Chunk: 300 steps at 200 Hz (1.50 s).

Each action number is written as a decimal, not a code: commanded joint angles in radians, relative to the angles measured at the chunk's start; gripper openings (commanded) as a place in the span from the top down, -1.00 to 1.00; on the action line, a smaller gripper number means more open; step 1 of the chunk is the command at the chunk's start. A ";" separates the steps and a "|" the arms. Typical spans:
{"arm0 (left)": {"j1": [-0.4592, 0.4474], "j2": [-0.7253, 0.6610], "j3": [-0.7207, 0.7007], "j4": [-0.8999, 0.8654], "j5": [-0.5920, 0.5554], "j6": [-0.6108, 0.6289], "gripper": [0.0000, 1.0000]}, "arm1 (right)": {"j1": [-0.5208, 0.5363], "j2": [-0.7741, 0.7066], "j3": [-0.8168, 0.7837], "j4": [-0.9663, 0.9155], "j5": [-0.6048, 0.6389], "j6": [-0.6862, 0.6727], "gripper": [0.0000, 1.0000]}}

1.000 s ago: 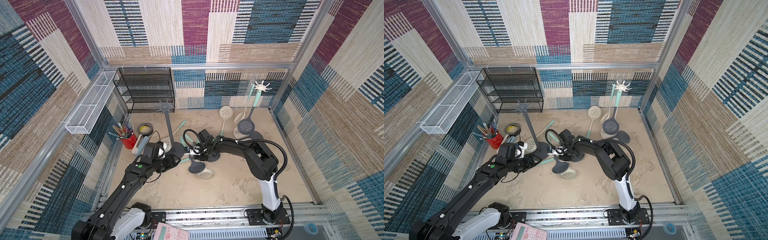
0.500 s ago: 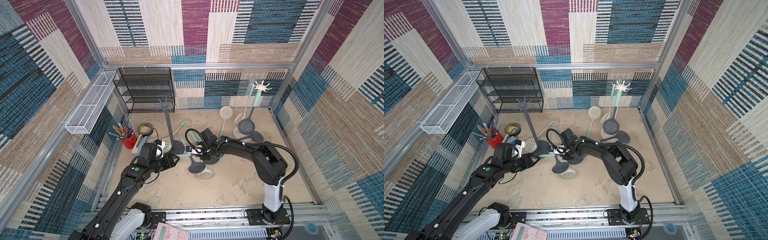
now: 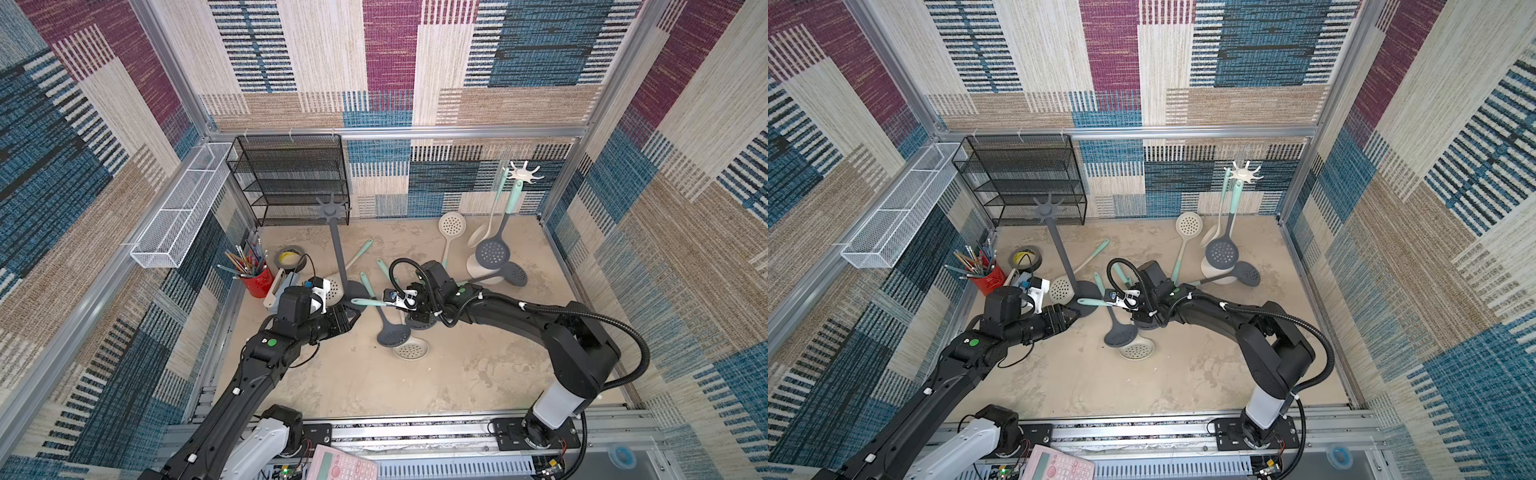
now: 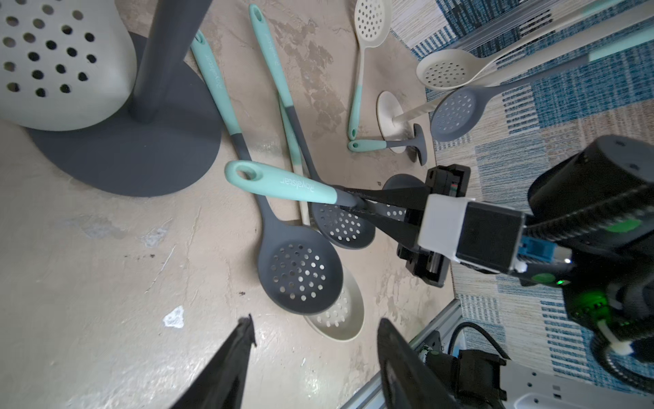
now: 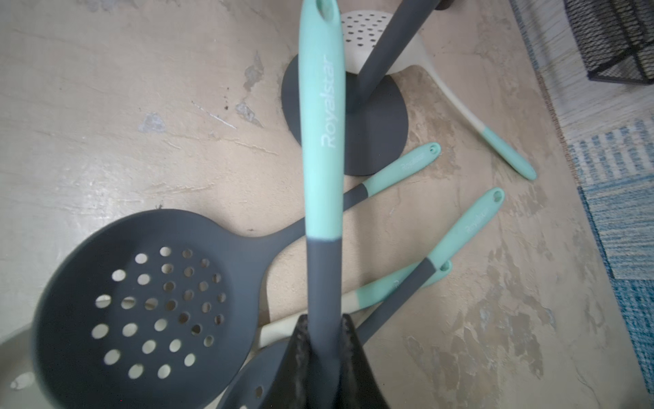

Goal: Hang the skimmer on the kitchen utensil rack
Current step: Pick up the skimmer from the center of the board.

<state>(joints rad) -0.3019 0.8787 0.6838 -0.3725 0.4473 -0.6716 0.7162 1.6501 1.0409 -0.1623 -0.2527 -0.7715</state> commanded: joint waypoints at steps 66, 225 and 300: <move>-0.108 0.021 -0.082 0.383 -0.092 -0.222 0.00 | 0.002 -0.204 -0.218 0.354 0.120 0.271 0.85; -0.440 0.273 -0.064 0.897 -0.564 -0.276 0.15 | 0.008 -0.345 -0.364 0.443 0.205 0.413 0.84; -0.482 0.495 0.051 1.101 -0.611 -0.232 0.29 | 0.008 -0.382 -0.380 0.437 0.219 0.426 0.83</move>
<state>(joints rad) -0.7837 1.3186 0.6926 0.6117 -0.1398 -0.9344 0.7197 1.2804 0.6693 0.2413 -0.0231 -0.3519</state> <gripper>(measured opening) 0.363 0.148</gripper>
